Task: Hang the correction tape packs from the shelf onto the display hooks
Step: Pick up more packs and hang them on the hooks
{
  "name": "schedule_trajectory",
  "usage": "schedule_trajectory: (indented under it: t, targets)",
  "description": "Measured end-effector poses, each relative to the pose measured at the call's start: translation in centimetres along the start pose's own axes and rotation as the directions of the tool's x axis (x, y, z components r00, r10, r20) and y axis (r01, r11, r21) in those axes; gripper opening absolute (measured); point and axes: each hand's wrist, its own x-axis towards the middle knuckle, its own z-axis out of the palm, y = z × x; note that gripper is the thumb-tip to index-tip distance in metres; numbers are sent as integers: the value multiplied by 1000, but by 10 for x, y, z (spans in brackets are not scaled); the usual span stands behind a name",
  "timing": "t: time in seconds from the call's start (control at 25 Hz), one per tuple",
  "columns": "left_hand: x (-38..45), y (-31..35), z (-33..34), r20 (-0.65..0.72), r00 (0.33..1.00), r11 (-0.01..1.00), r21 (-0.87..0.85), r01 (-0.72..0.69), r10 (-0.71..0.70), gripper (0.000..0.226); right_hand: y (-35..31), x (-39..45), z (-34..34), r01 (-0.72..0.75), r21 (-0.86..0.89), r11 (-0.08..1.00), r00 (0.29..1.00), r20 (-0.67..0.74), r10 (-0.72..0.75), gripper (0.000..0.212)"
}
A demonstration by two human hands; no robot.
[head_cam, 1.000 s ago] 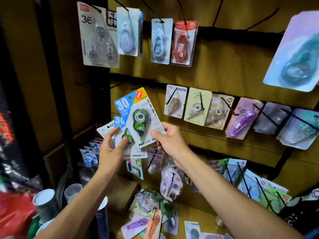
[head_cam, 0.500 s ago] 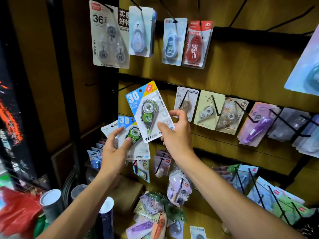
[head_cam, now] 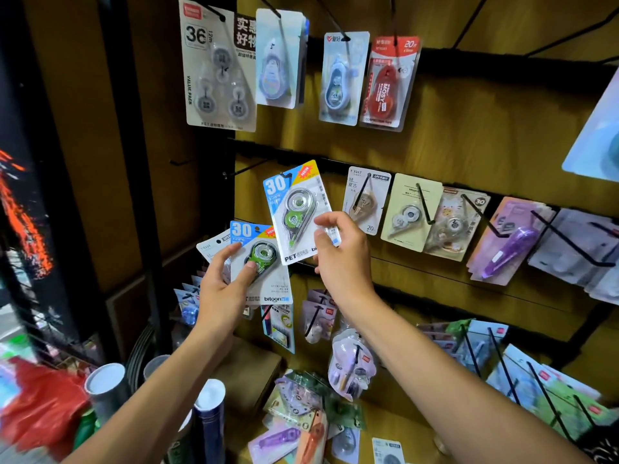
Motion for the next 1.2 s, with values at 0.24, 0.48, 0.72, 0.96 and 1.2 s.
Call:
schedule_trajectory:
  t: [0.24, 0.48, 0.72, 0.96, 1.2]
  targets:
    - [4, -3, -2, 40, 999, 1000, 28, -11, 10, 39, 10, 69, 4, -363, 23, 931, 920, 165, 355, 62]
    - [12, -8, 1, 42, 999, 998, 63, -13, 10, 40, 36, 109, 24, -426, -26, 904, 891, 164, 424, 77]
    - [13, 5, 4, 36, 998, 998, 49, -50, 48, 42, 51, 61, 11, -562, 16, 827, 798, 274, 537, 42]
    - [6, 11, 17, 68, 997, 999, 7, -47, 47, 44, 48, -2, -10, -596, -35, 802, 636, 589, 499, 33]
    - [-1, 11, 20, 35, 994, 994, 25, -108, 108, 36, 26, -7, -32, -298, -22, 954, 863, 422, 280, 7]
